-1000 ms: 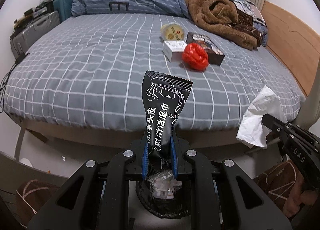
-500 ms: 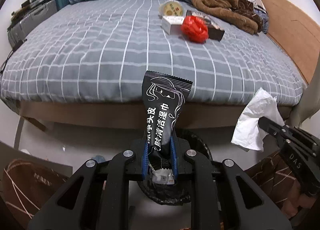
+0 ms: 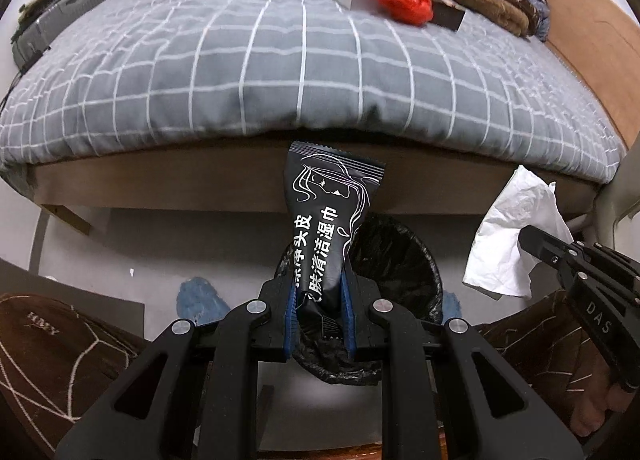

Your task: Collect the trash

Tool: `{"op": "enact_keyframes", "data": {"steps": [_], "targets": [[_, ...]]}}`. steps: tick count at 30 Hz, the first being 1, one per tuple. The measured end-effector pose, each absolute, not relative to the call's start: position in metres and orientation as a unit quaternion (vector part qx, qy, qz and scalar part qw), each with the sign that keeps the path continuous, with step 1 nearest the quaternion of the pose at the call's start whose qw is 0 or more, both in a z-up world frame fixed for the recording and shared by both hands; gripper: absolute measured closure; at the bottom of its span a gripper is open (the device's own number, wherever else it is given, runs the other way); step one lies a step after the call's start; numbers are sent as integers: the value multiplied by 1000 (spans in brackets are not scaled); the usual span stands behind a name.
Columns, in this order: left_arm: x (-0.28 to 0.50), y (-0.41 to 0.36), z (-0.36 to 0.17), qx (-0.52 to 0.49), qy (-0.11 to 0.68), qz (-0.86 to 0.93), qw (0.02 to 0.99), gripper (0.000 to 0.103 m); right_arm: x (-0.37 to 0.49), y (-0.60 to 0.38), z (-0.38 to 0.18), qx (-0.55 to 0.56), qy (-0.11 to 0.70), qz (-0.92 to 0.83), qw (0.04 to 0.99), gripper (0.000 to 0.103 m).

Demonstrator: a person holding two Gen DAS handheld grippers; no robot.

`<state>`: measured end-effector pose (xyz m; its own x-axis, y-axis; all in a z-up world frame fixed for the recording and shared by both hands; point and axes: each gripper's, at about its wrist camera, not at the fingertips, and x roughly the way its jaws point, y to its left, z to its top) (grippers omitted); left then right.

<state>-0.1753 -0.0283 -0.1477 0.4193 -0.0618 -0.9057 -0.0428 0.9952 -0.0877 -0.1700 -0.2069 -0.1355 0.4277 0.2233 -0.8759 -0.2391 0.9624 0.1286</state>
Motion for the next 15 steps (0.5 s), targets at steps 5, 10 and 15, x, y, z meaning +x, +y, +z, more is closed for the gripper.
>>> {"op": "enact_keyframes", "data": {"steps": [5,10,15], "targets": [[-169,-32,-171,-43,561,-17,826,86,-163,-201,-159,-15,540,138,830,101],[-164,-32,-187,-40,573,-22,818,86,-156,-194,-174,-20,557,145,818,101],[-157,-30,-203,-33,583,-12,812,86,-149,-187,-188,-22,573,149,806,101]]}}
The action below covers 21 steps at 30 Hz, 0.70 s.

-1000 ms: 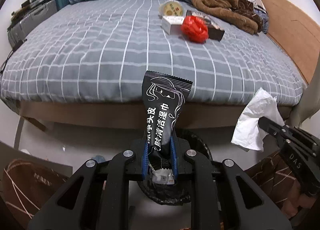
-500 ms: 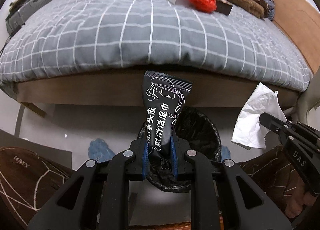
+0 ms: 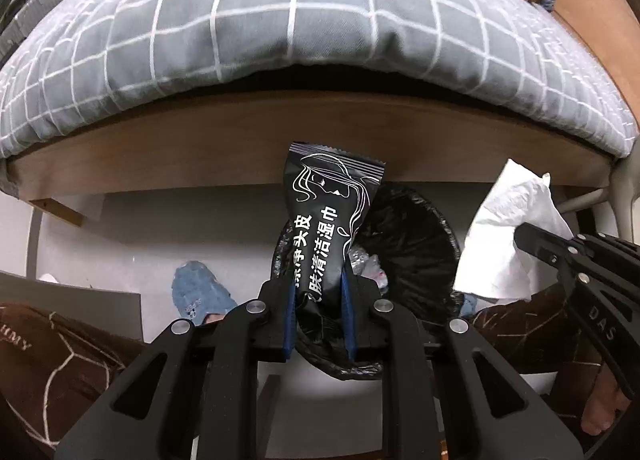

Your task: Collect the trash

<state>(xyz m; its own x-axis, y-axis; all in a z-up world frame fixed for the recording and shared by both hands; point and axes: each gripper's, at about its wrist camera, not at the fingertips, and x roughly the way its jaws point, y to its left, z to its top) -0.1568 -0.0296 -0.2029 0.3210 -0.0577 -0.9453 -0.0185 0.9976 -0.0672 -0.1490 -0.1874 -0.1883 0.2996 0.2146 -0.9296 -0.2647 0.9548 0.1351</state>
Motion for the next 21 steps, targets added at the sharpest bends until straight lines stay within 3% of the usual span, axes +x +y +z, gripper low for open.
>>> {"op": "enact_keyframes", "data": {"steps": [21], "targets": [[-127,-34,-265,-34,618,3,785,85,-126,-170,-257,-43,636,145,756,100]]}}
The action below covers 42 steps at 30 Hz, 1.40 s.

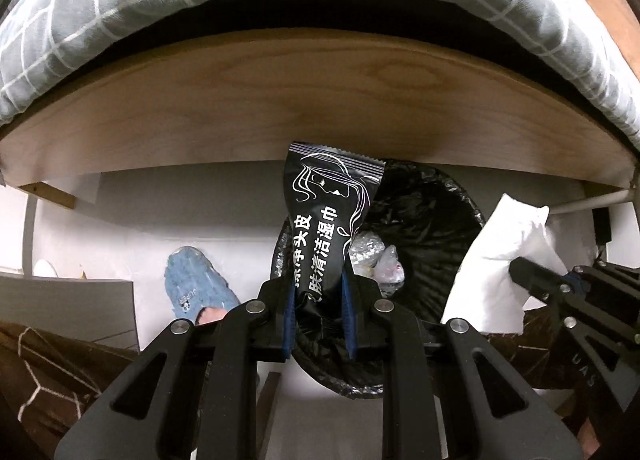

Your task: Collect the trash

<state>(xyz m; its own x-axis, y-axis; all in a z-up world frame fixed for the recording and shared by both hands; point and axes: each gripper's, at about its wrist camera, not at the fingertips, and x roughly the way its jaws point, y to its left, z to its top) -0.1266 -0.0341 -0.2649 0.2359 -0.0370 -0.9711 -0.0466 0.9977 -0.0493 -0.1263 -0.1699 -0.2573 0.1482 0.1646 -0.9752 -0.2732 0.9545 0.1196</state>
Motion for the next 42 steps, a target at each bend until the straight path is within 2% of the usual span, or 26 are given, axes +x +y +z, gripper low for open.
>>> {"op": "enact_keyframes", "data": {"steps": [15,16,17,21,23,27,31,38,42], "targets": [[-125,-9,-280,-71,633,10,771,85,-117,-152,-289,-54,656,136,740,97],[-125,-10,-279,-71,633,7,771,85,-117,-151,-290,-55,655,136,741,94],[-125,-11,-278,-70,631,5,772,85,-117,-150,-289,-55,655,136,742,85],[-126,-16,-275,-62,628,-2,775,85,-117,-151,-285,-51,646,133,750,74],[-126,-16,-275,-63,628,-3,776,85,-118,-152,-284,-49,643,132,753,62],[-125,-18,-272,-65,625,-2,778,85,-118,-155,-281,-43,638,127,758,50],[-126,-24,-272,-64,624,-8,779,85,-117,-168,-271,-20,627,116,770,30],[-123,-41,-268,-61,623,-25,779,85,-118,-192,-256,-14,608,89,789,13],[-123,-58,-269,-51,624,-40,779,85,-119,-209,-251,-21,602,65,796,12]]}}
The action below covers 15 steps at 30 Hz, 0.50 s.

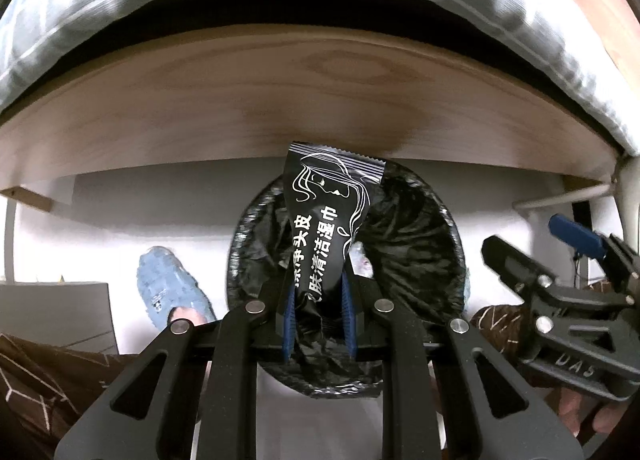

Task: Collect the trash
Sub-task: 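Open the right tool over the bin while the left tool releases the black packet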

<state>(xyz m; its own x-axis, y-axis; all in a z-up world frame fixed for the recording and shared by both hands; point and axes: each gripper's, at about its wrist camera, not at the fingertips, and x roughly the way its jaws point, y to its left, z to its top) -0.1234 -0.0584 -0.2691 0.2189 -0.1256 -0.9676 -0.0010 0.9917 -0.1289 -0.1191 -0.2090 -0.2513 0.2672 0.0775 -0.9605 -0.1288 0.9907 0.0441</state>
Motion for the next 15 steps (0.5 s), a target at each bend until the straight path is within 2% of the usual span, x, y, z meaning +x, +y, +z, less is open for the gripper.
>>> {"op": "enact_keyframes", "data": {"steps": [10,15], "targets": [[-122,-104,-275,-31,628,-78,774,84,-123,-263,-242,-4,589,12,808,9],[-123,-115,-280,-24,625,-77,776,75,-121,-270,-245,3,592,5,806,9]]}}
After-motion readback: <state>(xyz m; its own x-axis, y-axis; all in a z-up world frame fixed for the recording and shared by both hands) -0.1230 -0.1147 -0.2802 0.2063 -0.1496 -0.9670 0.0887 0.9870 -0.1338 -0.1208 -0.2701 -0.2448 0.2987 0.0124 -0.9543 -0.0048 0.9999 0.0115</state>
